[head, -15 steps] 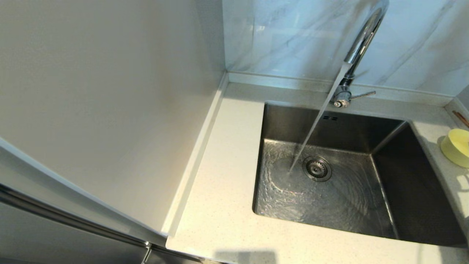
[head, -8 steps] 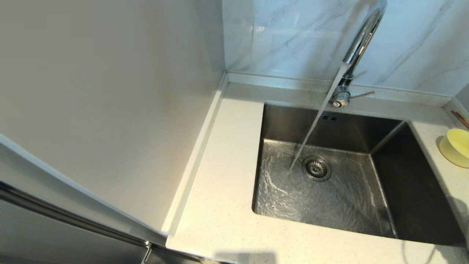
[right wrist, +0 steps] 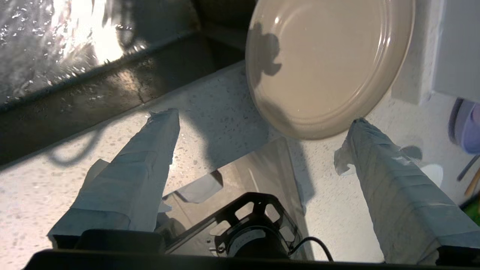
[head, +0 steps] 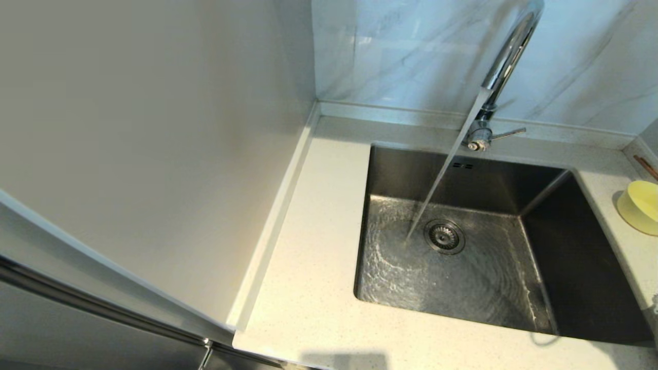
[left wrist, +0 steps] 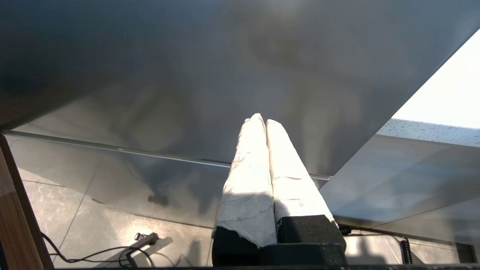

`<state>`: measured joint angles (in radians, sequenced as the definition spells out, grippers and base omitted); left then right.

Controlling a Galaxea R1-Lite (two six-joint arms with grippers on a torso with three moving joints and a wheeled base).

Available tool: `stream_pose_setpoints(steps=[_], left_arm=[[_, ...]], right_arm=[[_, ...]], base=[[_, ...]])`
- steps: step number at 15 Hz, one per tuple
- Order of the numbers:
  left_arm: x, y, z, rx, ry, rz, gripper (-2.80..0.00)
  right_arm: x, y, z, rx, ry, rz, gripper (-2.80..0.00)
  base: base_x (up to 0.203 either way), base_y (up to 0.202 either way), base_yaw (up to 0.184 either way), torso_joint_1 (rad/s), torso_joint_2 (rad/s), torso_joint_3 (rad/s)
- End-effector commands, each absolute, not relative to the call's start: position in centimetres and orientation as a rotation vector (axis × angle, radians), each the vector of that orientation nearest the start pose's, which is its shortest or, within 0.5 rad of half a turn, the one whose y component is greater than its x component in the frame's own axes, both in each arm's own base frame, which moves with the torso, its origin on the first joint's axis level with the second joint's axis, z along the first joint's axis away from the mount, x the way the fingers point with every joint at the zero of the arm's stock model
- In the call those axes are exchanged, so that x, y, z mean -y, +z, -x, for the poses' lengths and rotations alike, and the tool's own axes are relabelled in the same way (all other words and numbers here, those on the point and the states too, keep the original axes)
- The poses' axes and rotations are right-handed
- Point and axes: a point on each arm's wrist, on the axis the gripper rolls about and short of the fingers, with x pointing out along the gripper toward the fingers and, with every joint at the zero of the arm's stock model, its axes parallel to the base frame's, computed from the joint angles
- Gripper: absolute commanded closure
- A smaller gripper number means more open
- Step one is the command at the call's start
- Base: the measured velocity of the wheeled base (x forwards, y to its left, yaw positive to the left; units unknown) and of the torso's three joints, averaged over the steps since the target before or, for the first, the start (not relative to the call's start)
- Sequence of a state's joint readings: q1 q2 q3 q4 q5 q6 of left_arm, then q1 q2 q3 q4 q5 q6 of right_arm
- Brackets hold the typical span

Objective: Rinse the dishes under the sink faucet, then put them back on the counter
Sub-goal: Pick up the plate

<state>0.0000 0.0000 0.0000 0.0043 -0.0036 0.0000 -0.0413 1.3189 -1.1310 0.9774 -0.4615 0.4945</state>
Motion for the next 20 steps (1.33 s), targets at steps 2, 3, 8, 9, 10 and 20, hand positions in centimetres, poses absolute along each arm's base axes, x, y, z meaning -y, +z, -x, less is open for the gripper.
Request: stream_pose_setpoints(steps=[2, 3, 8, 9, 10, 20], left_arm=[[0.0, 7.5, 2.3, -0.005, -0.003, 0.0, 0.0], [0.0, 7.5, 2.3, -0.005, -0.003, 0.0, 0.0], [0.0, 7.5, 2.3, -0.005, -0.003, 0.0, 0.0], [0.0, 7.5, 2.3, -0.005, -0.004, 0.0, 0.0], [0.0, 7.5, 2.3, -0.005, -0.003, 0.0, 0.0], [0.0, 7.5, 2.3, -0.005, -0.004, 0.0, 0.0]], right_arm=[[1.9, 21.7, -15.5, -1.076, -0.742, -0.174, -2.8], [2.0, 20.9, -15.6, -1.08, -0.752, -0.178, -2.8], [3.0, 19.2, -17.2, -1.168, -0.728, -0.263, -2.8], [3.1, 19.1, -17.6, -1.182, -0.719, -0.269, -2.8], [3.2, 19.0, -18.0, -1.189, -0.71, -0.274, -2.8], [9.2, 16.5, -22.4, -1.186, -0.776, -0.295, -2.8]], base=[[0.0, 0.0, 0.0, 0.0, 0.0, 0.0], [0.0, 0.0, 0.0, 0.0, 0.0, 0.0], [0.0, 0.0, 0.0, 0.0, 0.0, 0.0], [0.0, 0.0, 0.0, 0.0, 0.0, 0.0], [0.0, 0.0, 0.0, 0.0, 0.0, 0.0], [0.0, 0.0, 0.0, 0.0, 0.0, 0.0]])
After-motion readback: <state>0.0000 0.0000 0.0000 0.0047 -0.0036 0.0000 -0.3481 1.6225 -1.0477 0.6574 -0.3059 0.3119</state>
